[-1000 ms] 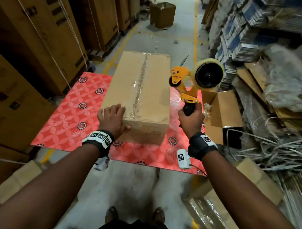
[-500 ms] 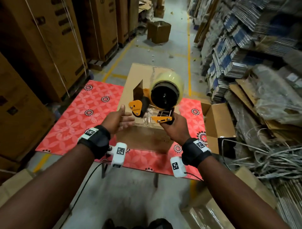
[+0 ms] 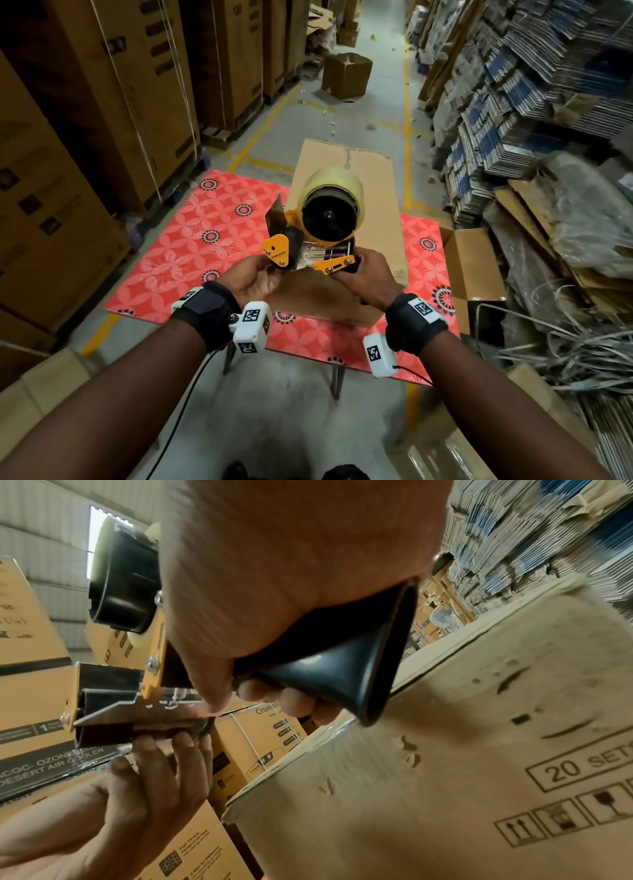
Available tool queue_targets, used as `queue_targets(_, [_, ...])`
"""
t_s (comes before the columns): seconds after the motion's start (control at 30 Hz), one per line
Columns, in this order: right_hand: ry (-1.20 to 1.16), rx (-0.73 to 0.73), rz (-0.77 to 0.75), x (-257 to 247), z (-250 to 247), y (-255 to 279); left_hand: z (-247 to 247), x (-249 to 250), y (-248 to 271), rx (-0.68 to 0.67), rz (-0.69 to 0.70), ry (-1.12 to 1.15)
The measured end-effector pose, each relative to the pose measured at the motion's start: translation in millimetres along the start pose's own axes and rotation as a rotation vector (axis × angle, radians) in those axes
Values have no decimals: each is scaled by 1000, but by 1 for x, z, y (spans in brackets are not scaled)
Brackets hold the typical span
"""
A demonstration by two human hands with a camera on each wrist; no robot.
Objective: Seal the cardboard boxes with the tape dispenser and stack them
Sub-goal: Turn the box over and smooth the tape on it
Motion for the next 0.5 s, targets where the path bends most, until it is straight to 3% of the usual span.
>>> queue_targets(0.13, [1,-30,-19,-3,3,-3,-7,2,2,-124,-66,98])
queue_targets(0.5, [-6,-184,4,-4,15,-2,-34,-2,-1,78,-88,-279])
Point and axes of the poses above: each hand's wrist, its own y-axis away from the middle knuckle, its own z-axis out of the palm, x = y × z, the point moved 10 cm from there along -y, towards the middle knuckle, and after that the axes turned 3 degrees about y, right-handed, at the moved point
